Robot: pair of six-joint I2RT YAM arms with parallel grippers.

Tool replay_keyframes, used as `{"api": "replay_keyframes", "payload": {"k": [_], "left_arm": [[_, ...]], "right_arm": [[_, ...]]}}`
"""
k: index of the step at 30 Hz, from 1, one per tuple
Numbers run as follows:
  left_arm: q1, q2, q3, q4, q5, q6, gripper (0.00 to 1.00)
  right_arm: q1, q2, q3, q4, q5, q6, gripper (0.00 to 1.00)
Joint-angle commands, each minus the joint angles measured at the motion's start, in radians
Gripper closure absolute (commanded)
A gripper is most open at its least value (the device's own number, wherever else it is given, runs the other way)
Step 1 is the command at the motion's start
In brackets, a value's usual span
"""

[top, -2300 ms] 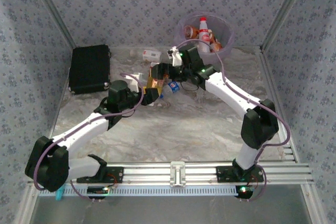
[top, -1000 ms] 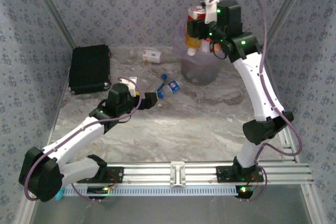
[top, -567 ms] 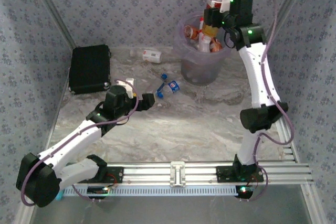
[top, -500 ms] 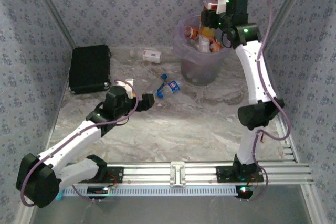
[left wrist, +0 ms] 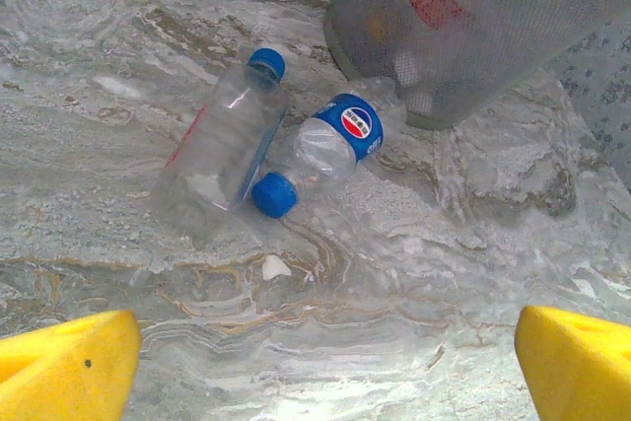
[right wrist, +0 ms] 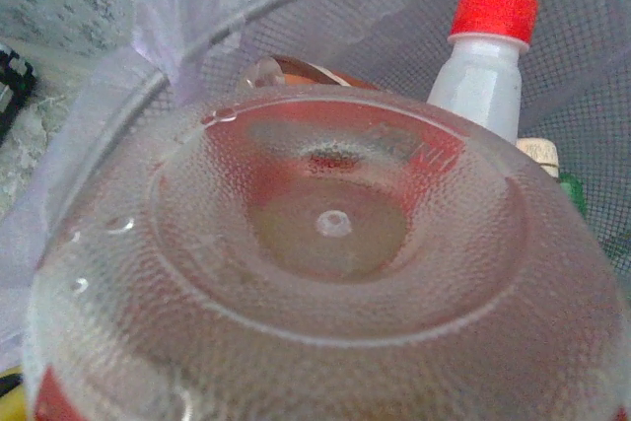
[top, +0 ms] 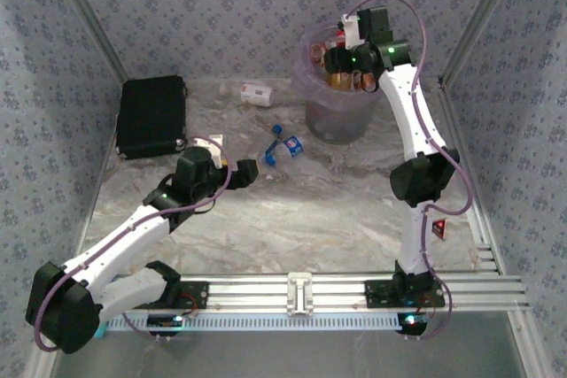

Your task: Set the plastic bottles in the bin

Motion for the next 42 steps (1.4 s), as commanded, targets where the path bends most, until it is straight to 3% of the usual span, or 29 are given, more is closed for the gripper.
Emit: {"api": "replay_keyframes", "payload": {"k": [1,8,18,22,26,35,42], "left_arm": [[0.007,-0.001,0.002,0.002,-0.014,0.000,0.03],[0.013,0.020,0.014,0.008,-0.002,0.003,0.03],[0.023,0.043,0.025,0.017,0.021,0.006,0.04],[0.024,0.044,0.021,0.019,0.024,0.005,0.04],[0.026,0.044,0.011,0.024,0.024,0.003,0.04],[0.026,0.029,0.002,0.015,0.018,0.000,0.04],[0.043,0.031,0.001,-0.015,0.005,-0.003,0.04]], "right_arm": [[0.005,0.011,-0.036,-0.106,0.019,-0.012,0.41],[0.027,0.028,-0.059,-0.170,0.068,-0.008,0.40],[0.018,-0.021,0.120,-0.183,0.000,0.016,0.08],[-0.003,-0.061,0.134,-0.129,-0.034,0.037,0.06],[-0.012,-0.063,0.121,-0.076,-0.047,0.061,0.13],[0.004,0.048,0.103,0.031,-0.120,0.113,0.44],[0.004,0.024,-0.077,0.099,-0.147,0.115,0.52]]}}
